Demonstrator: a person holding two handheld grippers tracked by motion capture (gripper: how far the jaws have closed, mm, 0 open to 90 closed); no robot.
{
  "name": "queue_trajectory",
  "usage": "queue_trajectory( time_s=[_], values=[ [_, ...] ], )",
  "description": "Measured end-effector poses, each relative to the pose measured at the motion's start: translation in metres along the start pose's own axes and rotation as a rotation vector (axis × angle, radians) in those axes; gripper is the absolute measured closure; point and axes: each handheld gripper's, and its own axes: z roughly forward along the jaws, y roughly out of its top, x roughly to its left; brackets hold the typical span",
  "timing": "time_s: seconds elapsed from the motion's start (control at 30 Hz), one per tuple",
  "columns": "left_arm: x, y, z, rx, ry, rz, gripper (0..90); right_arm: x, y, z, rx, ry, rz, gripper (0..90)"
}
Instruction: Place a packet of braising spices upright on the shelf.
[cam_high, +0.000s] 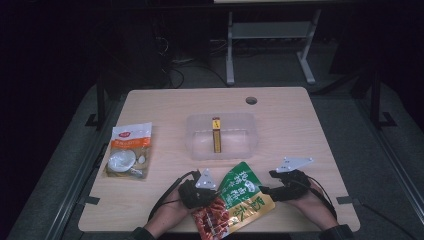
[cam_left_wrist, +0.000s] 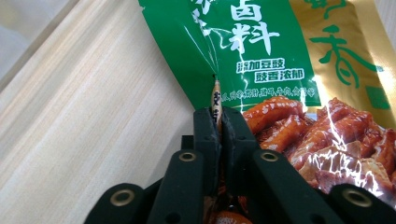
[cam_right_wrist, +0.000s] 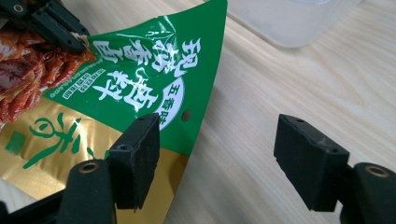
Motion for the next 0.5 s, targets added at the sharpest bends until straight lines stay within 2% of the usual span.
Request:
queue_trajectory(
  time_s=[0.07,0.17,0.23,0.33,0.4,0.43,0.5],
  values=[
    [0.000,0.000,-0.001,0.004,0.001,0.016,87.7,0.000,0.000,-0.001,-0.006,0.000,0.004,31.1],
    [0.001,0.000,-0.001,-0.010,-0.014,0.000,88.3,0.000,0.001,-0.001,-0.008,0.003,0.004,31.3],
    [0.004,-0.001,-0.003,-0.010,-0.030,0.004,88.9,0.000,0.001,-0.002,-0.009,0.003,0.001,31.3],
    [0.009,-0.004,-0.008,-0.016,-0.044,-0.010,89.4,-0.001,0.001,-0.003,-0.021,0.005,-0.007,31.2],
    [0.014,-0.005,-0.011,-0.017,-0.034,-0.018,89.5,-0.002,0.000,-0.005,-0.031,0.017,-0.001,31.0],
    [0.015,-0.006,-0.013,-0.041,-0.033,-0.046,89.5,-0.002,0.000,-0.005,-0.034,0.019,-0.001,30.7],
    [0.020,-0.008,-0.019,-0.048,-0.032,-0.052,89.6,-0.002,0.001,-0.006,-0.048,0.029,0.002,30.3]
  ],
)
